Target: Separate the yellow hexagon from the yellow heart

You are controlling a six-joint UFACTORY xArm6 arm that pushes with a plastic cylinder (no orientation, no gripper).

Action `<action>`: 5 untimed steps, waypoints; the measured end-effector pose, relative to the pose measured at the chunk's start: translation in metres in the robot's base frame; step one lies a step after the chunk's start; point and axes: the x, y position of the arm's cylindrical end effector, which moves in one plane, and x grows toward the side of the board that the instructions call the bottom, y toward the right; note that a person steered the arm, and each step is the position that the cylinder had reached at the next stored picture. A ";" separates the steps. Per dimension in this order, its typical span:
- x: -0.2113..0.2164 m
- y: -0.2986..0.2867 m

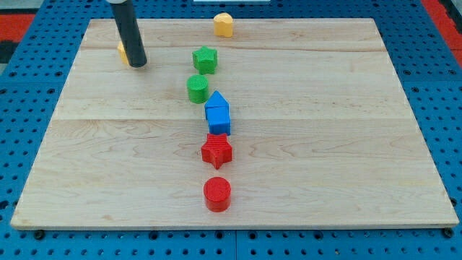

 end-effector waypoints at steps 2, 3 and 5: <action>-0.004 -0.021; -0.004 -0.045; -0.019 -0.081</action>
